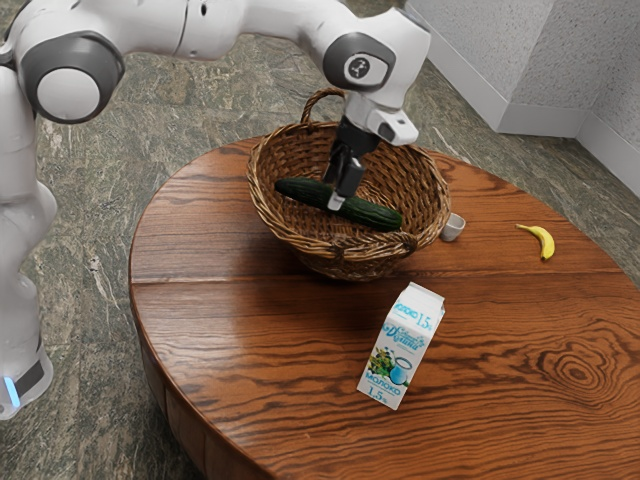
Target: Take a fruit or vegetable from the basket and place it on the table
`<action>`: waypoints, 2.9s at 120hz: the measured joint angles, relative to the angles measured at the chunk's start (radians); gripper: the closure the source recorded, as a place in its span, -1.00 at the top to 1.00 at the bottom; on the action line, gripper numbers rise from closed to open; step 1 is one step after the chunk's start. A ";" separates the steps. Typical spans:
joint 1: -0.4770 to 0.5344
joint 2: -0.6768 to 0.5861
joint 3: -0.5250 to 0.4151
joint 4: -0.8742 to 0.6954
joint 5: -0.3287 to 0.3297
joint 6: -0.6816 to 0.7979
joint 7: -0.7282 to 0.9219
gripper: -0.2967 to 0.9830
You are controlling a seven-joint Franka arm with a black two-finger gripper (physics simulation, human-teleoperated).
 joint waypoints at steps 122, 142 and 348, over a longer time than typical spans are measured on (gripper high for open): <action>0.043 0.021 0.018 -0.068 -0.015 0.122 -0.119 0.54; 0.043 0.032 0.018 -0.069 -0.022 0.127 -0.124 0.47; -0.042 -0.405 -0.277 -0.010 -0.036 -0.086 -0.157 -0.33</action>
